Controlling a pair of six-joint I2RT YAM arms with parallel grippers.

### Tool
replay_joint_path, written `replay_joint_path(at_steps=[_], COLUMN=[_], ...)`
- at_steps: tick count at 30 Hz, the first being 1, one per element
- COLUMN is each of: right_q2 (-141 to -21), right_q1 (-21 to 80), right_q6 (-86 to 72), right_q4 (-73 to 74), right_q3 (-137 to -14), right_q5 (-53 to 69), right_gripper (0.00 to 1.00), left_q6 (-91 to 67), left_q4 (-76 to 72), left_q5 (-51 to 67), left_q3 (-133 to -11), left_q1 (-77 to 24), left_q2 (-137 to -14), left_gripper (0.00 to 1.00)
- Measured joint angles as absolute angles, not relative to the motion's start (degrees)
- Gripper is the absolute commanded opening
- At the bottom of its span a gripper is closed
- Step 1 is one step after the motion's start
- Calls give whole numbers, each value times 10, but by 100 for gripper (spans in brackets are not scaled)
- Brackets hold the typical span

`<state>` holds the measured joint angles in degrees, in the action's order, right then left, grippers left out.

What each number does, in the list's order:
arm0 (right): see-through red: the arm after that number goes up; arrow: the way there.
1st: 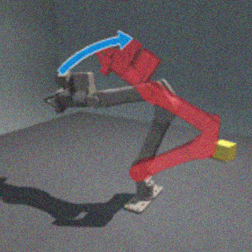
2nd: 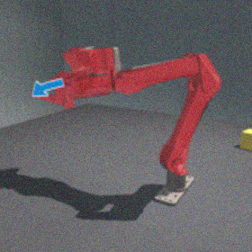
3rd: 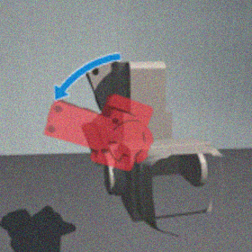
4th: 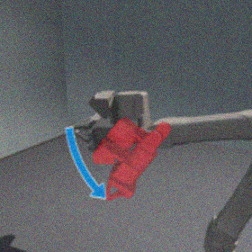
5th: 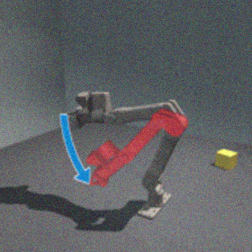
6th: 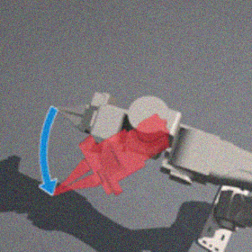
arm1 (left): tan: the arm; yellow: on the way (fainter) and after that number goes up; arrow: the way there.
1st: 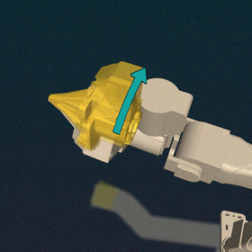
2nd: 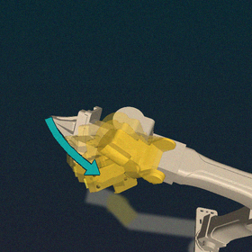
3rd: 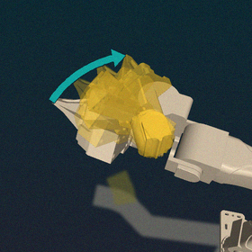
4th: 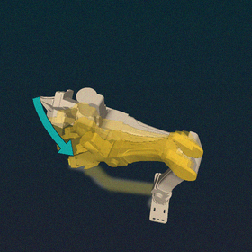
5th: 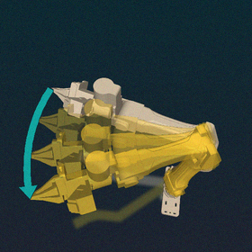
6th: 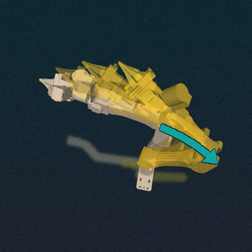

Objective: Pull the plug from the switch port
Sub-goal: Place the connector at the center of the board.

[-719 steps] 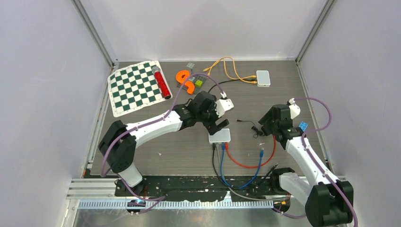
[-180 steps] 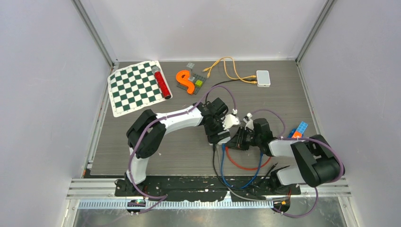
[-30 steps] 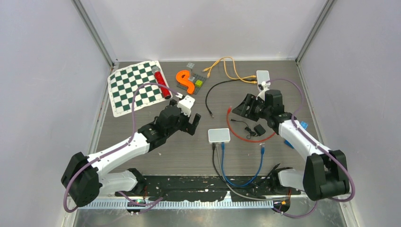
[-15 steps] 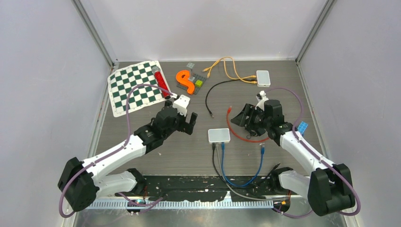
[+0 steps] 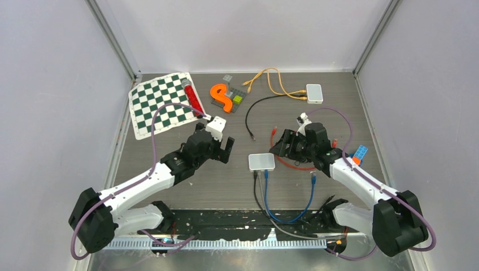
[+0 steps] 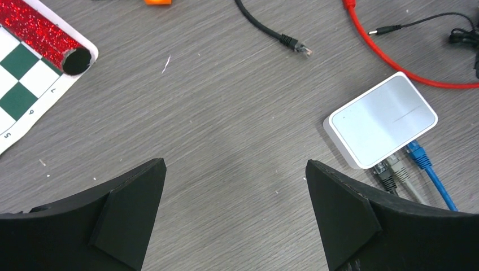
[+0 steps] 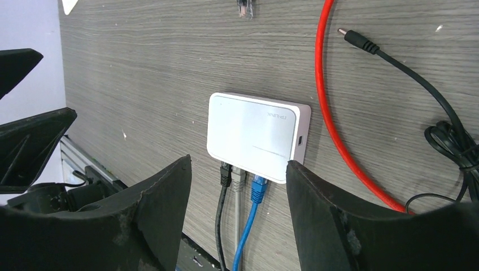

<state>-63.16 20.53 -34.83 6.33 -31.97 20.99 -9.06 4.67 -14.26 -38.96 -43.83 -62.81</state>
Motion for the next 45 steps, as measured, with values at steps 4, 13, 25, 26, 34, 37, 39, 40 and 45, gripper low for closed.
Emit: replay_joint_path(at_steps=[4,13,25,26,34,37,39,40,45], right_q2=[-631,-621,-612,-612,-613,-620,-630,-635,-661], right_q1=[220,226,228,228,228,228,228,228,228], right_q6=[-349,-389,-467,-472,-507,-514,-517,-519,-525], right_q4=[67,57,-18,-27,-73,-85,-94,-98,-116], right_q3=[-320,-283,-176,-170,-144,-140,-139,-139,-139], right_q5=[191,188,208,209,215,218,220,221,230], right_gripper=[69,66,65,64,59,58,56,56,54], left_q6=[-87,-7,117,124,159,169,173,176,193], left_q4=[46,62,160,166,226,243,253,258,282], left_q5=[-149,-79,53,57,84,86,87,89,91], left_q3=[-380,-432,-621,-633,-687,-701,-710,-716,-734], left_q1=[-438,-437,-472,-478,-507,-512,-514,-514,-514], left_q2=[-625,-715,-924,-937,-1009,-1027,-1039,-1044,-1057], left_gripper=[100,100,100,99,100,100,100,100,100])
